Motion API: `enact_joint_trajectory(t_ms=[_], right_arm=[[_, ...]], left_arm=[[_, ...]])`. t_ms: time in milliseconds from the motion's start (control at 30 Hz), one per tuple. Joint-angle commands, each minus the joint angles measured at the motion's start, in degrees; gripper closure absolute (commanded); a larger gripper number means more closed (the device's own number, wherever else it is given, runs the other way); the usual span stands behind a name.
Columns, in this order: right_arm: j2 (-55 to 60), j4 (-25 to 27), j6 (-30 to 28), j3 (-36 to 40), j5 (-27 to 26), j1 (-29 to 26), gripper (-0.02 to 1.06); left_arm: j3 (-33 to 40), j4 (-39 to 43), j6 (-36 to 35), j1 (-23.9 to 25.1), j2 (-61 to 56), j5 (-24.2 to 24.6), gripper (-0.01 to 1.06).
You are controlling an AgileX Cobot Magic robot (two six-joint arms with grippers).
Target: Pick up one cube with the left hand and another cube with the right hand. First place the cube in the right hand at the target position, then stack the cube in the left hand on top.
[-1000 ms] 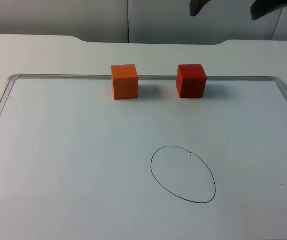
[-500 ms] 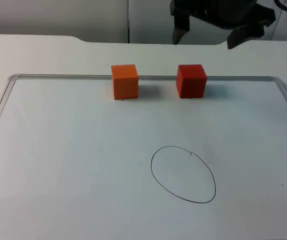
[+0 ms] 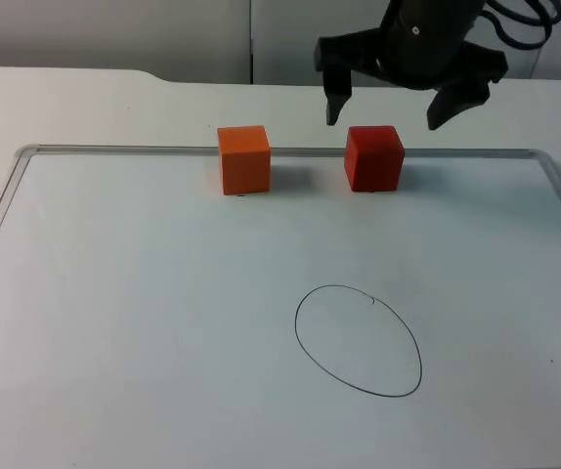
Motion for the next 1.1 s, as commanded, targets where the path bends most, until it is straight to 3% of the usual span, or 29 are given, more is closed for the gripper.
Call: enact_joint_trajectory(t_ms=[0, 867, 1067], right_arm=[[1.3, -0.4, 0.3, -0.7, 0.2, -0.7, 0.06], [6.3, 0.5, 1.5, -0.9, -2.8, -1.5, 0.13], [6.1, 0.7, 1.5, -1.1, -3.5, -1.5, 0.31]], left_arm=[[-0.1, 0.0, -0.3, -0.1, -0.3, -0.9, 0.00], [-0.1, 0.0, -0.3, -0.1, -0.3, -0.9, 0.00], [-0.1, 0.0, -0.3, -0.1, -0.3, -0.9, 0.00]])
